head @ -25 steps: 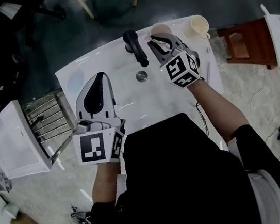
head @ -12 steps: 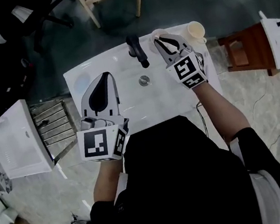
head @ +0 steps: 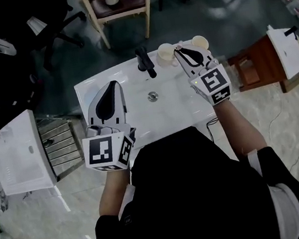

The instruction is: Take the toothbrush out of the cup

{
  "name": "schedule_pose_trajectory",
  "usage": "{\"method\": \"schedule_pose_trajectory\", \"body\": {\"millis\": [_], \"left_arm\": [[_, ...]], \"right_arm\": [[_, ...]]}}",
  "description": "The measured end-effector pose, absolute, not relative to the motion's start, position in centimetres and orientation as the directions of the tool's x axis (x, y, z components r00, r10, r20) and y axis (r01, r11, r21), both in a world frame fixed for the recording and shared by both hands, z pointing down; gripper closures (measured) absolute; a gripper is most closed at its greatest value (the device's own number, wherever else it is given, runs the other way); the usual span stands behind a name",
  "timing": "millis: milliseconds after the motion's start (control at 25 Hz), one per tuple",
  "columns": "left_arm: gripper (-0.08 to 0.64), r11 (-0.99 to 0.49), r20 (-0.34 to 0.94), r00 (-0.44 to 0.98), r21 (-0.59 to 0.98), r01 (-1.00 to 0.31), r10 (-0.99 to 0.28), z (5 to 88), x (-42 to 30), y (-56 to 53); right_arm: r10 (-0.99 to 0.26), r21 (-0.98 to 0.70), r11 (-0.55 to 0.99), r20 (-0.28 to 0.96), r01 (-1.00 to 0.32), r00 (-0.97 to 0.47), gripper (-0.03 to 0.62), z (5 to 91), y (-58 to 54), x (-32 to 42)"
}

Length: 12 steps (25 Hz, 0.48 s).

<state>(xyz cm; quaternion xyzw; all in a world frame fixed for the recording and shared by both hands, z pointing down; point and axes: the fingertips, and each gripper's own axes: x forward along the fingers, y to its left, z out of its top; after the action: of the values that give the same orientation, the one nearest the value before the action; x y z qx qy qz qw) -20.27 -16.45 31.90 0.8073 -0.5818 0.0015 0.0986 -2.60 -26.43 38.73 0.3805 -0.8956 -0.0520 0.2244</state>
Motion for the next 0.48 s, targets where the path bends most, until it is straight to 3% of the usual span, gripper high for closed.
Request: {"method": "schedule_pose_trajectory", "body": {"millis": [480], "left_arm": [[0.543,-0.204,0.177,0.235,0.177,-0.963,-0.956,33.4,-15.5,-10.0]], "right_arm": [[-0.55,0.223,0.835,0.343,-0.503,-0.761,0.549,36.8,-16.7,-0.9]]}}
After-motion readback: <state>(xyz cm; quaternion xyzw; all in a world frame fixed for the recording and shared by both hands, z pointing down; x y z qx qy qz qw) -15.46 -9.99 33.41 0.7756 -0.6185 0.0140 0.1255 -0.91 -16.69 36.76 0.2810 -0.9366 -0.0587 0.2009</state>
